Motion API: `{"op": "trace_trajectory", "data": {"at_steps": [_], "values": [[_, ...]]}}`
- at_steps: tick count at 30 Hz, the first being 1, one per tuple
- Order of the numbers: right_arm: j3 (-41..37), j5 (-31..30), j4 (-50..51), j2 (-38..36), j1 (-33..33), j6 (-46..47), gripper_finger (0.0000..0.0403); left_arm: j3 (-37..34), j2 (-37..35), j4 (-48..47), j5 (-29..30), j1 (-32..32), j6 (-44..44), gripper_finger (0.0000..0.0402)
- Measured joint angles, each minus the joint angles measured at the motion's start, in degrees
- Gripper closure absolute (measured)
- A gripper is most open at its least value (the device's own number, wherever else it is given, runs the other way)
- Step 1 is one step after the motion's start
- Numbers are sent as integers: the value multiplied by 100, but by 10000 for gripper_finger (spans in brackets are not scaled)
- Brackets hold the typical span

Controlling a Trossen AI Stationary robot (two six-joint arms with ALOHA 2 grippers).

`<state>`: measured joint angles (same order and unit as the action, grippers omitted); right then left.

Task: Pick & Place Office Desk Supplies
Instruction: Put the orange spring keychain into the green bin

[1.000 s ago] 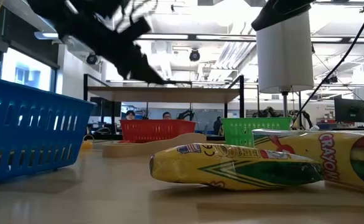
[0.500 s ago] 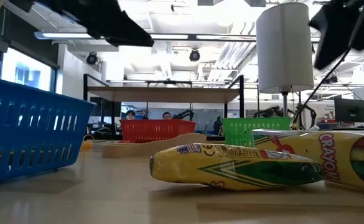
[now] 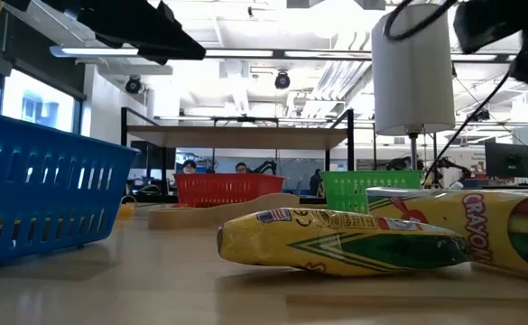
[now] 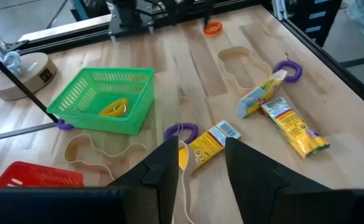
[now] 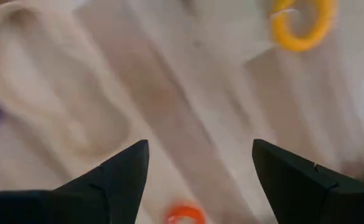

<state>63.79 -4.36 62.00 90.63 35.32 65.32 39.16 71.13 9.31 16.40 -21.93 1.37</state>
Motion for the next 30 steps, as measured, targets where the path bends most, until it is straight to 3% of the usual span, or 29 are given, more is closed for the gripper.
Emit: {"op": "trace_trajectory", "data": {"at_steps": [4, 7, 17, 23, 30], "values": [[0, 12, -292, 0, 281, 131, 129, 2, 0, -44, 0, 6, -176, 277], [0, 51, 14, 0, 441, 863, 129, 2, -1, -44, 0, 6, -277, 277], [-2, 1119, 63, 104, 793, 2688, 129, 4, -4, -73, 1, 6, -293, 277], [-4, 1817, -334, 419, 972, 2957, 129, 4, -4, -73, 1, 6, -293, 277], [-8, 2138, -474, 848, 980, 2830, 129, 5, -4, -74, -2, 4, -470, 277]]}}
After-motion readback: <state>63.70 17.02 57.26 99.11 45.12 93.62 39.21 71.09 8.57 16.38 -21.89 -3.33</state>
